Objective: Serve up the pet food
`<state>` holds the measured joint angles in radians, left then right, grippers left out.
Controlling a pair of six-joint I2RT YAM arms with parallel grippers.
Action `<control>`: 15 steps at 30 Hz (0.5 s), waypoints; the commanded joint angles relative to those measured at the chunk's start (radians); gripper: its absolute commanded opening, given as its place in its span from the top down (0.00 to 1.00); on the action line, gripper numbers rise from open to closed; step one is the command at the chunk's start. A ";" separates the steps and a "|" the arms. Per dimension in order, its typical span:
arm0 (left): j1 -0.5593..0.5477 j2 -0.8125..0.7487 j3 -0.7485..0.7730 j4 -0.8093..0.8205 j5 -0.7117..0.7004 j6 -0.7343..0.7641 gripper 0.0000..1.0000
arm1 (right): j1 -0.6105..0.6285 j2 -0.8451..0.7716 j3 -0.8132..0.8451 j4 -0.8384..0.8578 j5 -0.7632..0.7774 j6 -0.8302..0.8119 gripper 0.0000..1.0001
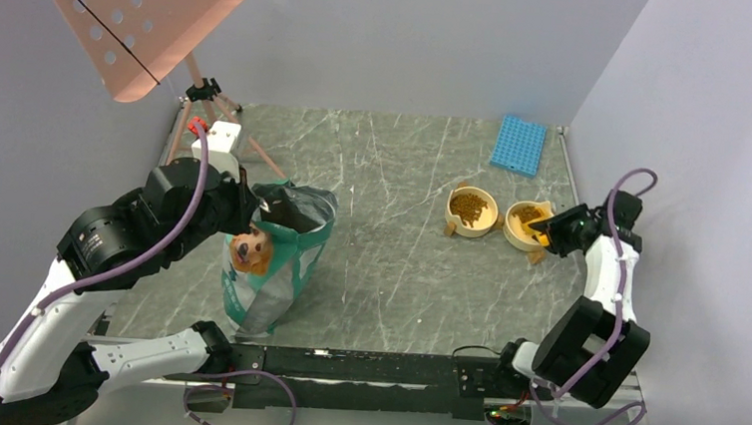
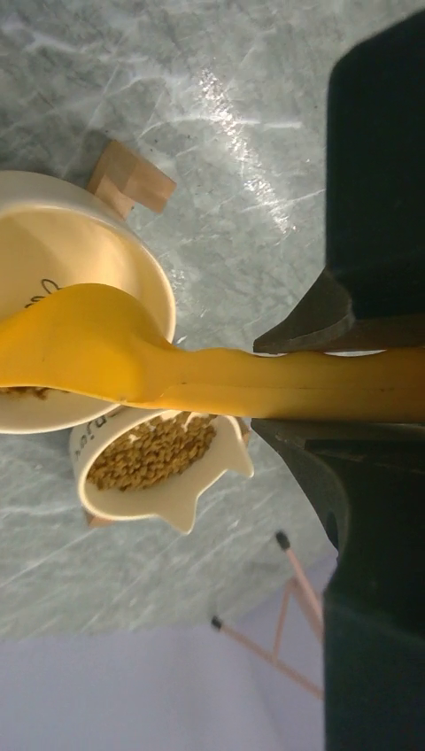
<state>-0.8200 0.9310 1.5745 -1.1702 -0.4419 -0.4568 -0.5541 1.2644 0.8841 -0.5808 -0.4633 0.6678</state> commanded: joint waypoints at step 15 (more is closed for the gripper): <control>-0.007 0.001 0.035 0.094 0.005 -0.013 1.00 | 0.215 0.014 0.154 -0.354 0.513 -0.219 1.00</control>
<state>-0.8200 0.9344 1.5745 -1.1690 -0.4408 -0.4614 -0.3450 1.3033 1.0035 -0.8402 -0.1001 0.5243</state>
